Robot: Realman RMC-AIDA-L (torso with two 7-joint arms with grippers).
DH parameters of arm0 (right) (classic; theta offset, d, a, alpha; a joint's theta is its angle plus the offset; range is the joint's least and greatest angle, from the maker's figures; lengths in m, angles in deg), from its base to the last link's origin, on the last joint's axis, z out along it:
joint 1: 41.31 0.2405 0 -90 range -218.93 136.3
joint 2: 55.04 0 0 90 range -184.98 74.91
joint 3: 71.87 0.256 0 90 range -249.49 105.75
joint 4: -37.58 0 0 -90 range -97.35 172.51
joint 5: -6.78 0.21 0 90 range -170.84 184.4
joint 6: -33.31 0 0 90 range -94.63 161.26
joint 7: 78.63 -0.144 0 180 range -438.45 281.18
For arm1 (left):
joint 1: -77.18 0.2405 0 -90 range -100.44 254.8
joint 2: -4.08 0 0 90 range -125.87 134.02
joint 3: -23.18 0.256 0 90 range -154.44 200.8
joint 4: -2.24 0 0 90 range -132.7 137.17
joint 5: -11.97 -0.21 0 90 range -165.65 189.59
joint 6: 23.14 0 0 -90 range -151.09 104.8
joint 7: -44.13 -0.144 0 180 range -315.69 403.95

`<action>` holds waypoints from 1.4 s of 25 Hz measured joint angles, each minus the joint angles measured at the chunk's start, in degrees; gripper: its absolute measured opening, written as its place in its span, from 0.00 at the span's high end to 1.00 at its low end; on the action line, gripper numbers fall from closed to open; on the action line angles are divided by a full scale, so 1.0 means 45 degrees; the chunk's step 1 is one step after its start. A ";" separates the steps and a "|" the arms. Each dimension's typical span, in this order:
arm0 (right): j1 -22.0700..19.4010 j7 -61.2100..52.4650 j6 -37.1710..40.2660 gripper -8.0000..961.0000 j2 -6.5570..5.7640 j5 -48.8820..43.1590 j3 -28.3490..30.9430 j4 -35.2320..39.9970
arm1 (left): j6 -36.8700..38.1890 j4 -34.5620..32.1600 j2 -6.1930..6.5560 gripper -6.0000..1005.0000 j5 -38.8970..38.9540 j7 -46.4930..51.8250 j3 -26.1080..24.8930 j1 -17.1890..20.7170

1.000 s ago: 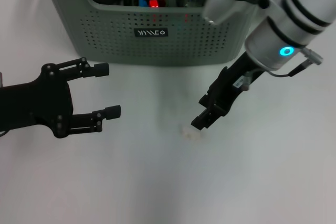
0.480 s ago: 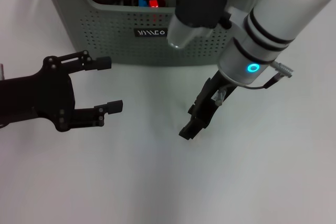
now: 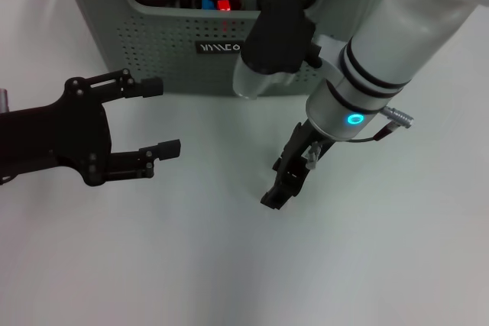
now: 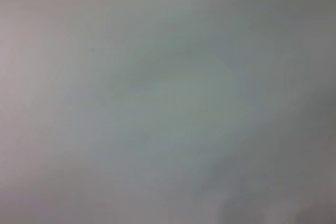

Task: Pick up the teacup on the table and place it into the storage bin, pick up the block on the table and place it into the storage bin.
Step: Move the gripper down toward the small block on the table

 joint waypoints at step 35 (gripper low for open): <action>-0.0059 -0.0116 -0.0531 0.69 0.0081 0.0357 -0.1203 0.0163 | -0.0430 0.0569 0.0021 0.22 0.0015 -0.0096 -0.0120 -0.0017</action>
